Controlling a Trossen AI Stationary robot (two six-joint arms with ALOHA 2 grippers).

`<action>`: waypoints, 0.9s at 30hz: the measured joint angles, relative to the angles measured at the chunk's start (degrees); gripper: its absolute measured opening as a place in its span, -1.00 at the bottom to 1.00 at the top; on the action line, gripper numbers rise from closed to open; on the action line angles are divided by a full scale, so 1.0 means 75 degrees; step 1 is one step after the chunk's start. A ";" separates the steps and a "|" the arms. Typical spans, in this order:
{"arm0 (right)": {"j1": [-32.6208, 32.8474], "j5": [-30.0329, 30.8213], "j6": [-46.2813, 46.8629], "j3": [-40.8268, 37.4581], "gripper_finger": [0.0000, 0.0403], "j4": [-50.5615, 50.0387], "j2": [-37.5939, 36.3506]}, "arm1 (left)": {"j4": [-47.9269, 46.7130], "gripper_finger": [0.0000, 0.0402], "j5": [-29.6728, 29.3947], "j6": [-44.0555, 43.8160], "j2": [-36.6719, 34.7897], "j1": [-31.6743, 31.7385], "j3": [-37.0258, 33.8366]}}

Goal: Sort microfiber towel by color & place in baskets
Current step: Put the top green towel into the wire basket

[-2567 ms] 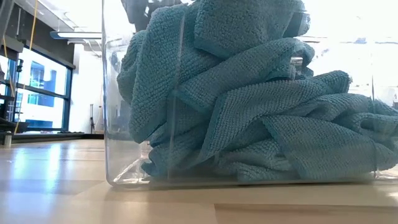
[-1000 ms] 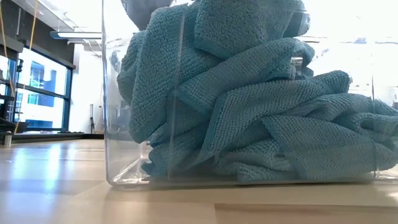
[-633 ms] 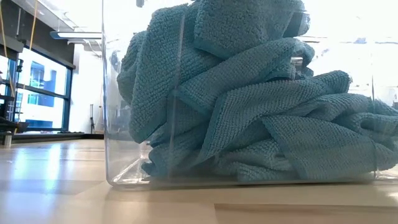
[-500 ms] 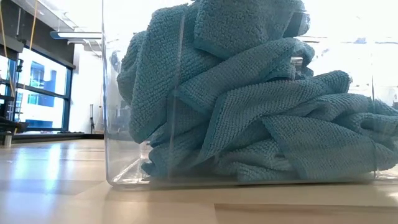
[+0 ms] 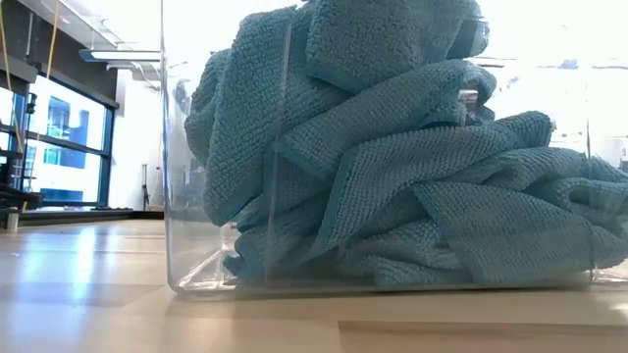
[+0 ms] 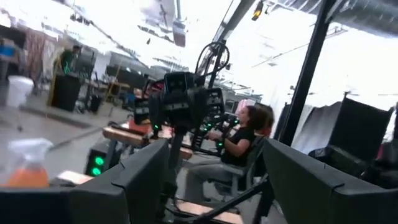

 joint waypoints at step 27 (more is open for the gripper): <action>-0.0003 -0.0070 -0.1617 0.0000 0.04 -0.1898 -0.0151 | -0.0346 0.23 -0.1454 0.1065 -0.0432 0.0020 -0.0003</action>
